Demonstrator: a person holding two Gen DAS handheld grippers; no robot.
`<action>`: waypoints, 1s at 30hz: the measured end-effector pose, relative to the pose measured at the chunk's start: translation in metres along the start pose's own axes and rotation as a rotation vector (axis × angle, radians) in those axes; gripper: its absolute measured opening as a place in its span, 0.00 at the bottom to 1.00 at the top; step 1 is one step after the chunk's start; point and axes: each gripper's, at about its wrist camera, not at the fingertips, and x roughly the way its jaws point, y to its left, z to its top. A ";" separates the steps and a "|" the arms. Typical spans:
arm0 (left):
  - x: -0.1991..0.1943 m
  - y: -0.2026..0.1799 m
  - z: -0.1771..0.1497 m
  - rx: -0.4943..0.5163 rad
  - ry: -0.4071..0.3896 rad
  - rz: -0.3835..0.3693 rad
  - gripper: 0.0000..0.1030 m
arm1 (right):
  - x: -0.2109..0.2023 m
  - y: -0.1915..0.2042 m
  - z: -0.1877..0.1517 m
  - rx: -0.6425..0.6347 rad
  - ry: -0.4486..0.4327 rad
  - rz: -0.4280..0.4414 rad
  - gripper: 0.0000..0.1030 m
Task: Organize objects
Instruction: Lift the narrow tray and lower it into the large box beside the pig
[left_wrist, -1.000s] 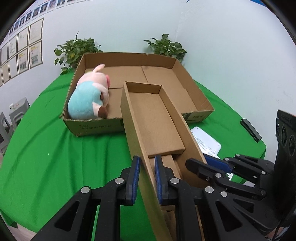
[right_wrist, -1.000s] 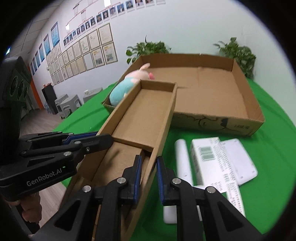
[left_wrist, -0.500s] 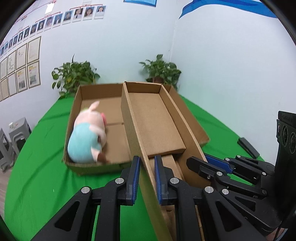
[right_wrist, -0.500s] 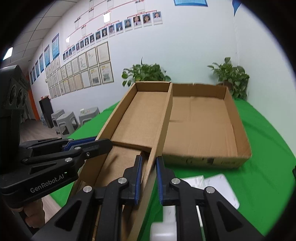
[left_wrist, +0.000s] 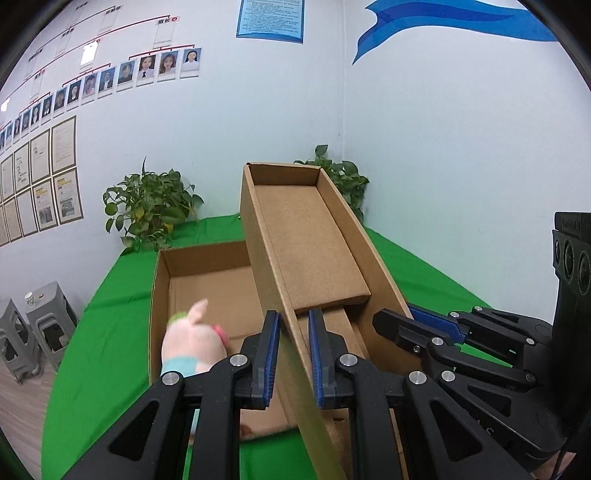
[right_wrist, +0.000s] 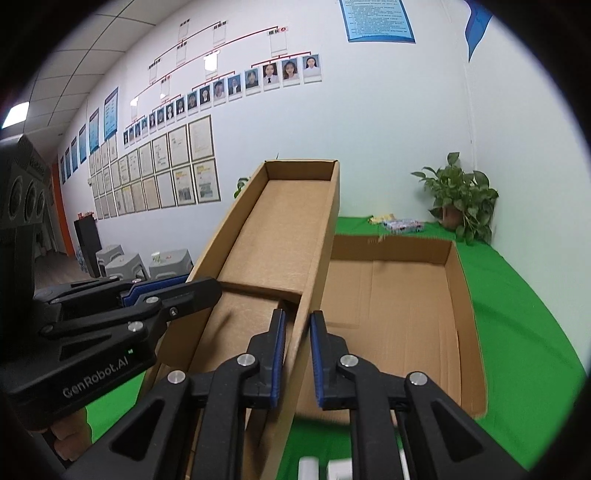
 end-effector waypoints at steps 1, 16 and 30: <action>0.004 0.002 0.008 -0.003 0.000 -0.002 0.12 | 0.003 -0.001 0.005 -0.002 -0.001 -0.002 0.12; 0.127 0.043 0.015 -0.008 0.143 0.065 0.11 | 0.090 -0.025 0.010 0.038 0.110 0.026 0.11; 0.228 0.070 -0.064 0.009 0.353 0.160 0.09 | 0.172 -0.036 -0.050 0.133 0.267 0.059 0.11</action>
